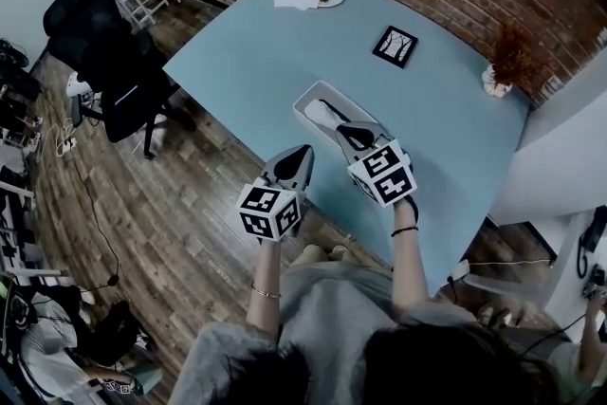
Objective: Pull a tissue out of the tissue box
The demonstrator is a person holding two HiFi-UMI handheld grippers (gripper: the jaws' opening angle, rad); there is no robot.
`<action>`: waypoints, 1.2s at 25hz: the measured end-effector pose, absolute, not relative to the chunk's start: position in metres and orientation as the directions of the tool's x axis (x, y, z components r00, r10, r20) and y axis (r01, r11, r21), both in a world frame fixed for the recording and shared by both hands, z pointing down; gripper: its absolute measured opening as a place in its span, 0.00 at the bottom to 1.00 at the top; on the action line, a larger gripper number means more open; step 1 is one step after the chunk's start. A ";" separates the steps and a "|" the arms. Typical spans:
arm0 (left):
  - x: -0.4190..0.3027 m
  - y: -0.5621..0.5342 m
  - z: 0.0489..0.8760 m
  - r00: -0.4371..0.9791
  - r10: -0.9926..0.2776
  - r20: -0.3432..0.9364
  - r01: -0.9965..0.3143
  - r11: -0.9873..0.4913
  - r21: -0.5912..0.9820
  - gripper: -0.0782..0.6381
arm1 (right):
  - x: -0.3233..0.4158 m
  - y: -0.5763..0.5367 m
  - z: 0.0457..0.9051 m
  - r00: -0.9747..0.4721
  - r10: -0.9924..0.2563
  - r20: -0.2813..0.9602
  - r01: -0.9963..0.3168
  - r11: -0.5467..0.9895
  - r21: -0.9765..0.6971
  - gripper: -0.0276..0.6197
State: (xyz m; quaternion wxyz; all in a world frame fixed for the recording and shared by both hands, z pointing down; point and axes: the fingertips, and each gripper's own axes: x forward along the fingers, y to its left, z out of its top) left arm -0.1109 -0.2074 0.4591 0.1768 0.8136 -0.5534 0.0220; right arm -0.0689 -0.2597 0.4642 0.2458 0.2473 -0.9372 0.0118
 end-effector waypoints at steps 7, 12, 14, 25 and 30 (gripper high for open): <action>-0.132 -0.239 0.468 0.413 -0.869 0.271 -0.899 -0.342 0.275 0.11 | -0.089 -0.285 0.474 -0.732 -0.444 0.516 -0.464 0.880 0.100 0.04; -0.135 -0.256 0.478 0.456 -0.844 0.284 -0.880 -0.380 0.285 0.11 | -0.097 -0.302 0.487 -0.707 -0.444 0.550 -0.482 0.872 0.085 0.04; -0.138 -0.260 0.483 0.467 -0.835 0.290 -0.874 -0.386 0.296 0.11 | -0.101 -0.305 0.497 -0.694 -0.433 0.575 -0.480 0.874 0.077 0.05; -0.159 -0.277 0.505 0.516 -0.789 0.332 -0.848 -0.417 0.326 0.11 | -0.110 -0.317 0.539 -0.582 -0.391 0.713 -0.509 0.859 0.055 0.15; -0.167 -0.278 0.510 0.531 -0.779 0.334 -0.839 -0.425 0.341 0.11 | -0.121 -0.314 0.546 -0.557 -0.384 0.737 -0.513 0.857 0.059 0.19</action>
